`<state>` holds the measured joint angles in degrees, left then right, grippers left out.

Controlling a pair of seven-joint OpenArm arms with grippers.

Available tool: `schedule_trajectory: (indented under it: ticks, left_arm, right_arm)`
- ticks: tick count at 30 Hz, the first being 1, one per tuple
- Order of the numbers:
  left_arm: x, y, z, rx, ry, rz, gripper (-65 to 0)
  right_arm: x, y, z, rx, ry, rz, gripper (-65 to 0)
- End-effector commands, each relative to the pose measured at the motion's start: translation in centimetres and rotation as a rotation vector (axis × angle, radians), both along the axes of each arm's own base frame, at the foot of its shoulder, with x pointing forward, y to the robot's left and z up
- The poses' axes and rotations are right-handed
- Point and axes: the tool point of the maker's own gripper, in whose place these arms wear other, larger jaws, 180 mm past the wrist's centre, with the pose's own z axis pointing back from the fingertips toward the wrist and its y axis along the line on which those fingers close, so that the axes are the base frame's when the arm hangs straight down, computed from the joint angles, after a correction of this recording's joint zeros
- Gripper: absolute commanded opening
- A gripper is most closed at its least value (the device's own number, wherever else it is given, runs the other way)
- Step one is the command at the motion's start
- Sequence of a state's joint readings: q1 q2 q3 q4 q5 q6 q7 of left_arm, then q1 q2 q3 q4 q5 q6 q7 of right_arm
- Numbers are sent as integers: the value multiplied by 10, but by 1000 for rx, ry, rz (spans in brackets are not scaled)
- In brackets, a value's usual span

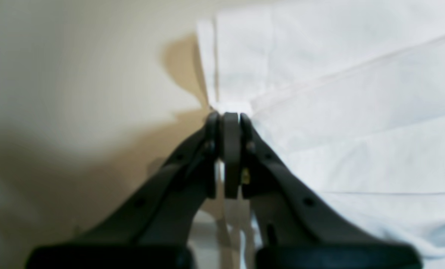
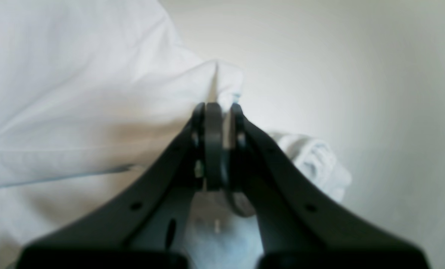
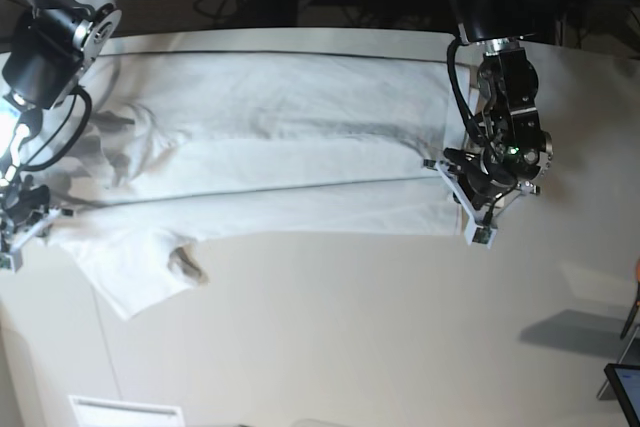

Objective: Fold the T-shirt properly
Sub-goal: 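Drag the folded layer back toward the collar with both grippers, then release the right gripper and move it to the folded shirt corner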

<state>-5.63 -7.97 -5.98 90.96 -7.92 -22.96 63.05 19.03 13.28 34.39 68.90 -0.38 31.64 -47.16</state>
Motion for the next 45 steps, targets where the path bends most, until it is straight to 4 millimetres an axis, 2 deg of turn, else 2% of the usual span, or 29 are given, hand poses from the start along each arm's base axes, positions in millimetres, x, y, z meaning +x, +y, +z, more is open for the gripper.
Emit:
schedule_trajectory:
  ticks: [1, 6, 9, 11, 15, 18, 20, 23, 25, 27, 32, 34, 37, 41, 45]
  left_arm:
    - [11, 3, 14, 7, -56, -1, -650]
    - [12, 2, 14, 3, -63, 0, -650]
    - [15, 3, 18, 4, -74, 2, -650]
    - [16, 2, 19, 4, -76, -1, -650]
    - [16, 1, 19, 1, -76, -1, -650]
    - [16, -1, 19, -4, -77, -4, -650]
    - [16, -2, 19, -7, -77, -4, -650]
    - [15, -2, 22, -4, -86, -6, -650]
    - [15, -2, 22, -4, -86, -6, -650]
    - [15, -2, 22, -2, -86, -6, -650]
    - [15, -1, 20, 2, -82, -5, -650]
    - [14, -1, 21, 3, -82, -5, -650]
    - [14, 0, 21, 3, -82, -4, -650]
    - [14, -1, 21, 3, -82, -5, -650]
    - [15, -1, 21, 2, -82, -5, -650]
  right_arm:
    - [12, -12, 24, -30, -64, -10, -618]
    - [12, -17, 28, -37, -71, -34, -451]
    - [1, -51, 49, -45, -145, -240, -324]
    - [-10, -70, 62, -51, -193, -340, -300]
    - [-4, -69, 89, -99, -255, -305, -299]
    - [18, -49, 103, -137, -275, -188, -299]
    - [37, -21, 107, -160, -271, -63, -299]
    - [63, 26, 103, -176, -240, 138, -299]
    - [81, 47, 93, -148, -216, 206, -299]
    - [97, 58, 85, -101, -221, 231, -299]
    - [123, 75, 50, 57, -224, 238, -293]
    - [135, 87, 44, 92, -234, 260, -292]
    - [144, 88, 34, 108, -211, 279, -292]
    - [156, 99, 34, 158, -234, 278, -292]
    - [156, 88, 25, 148, -232, 197, -292]
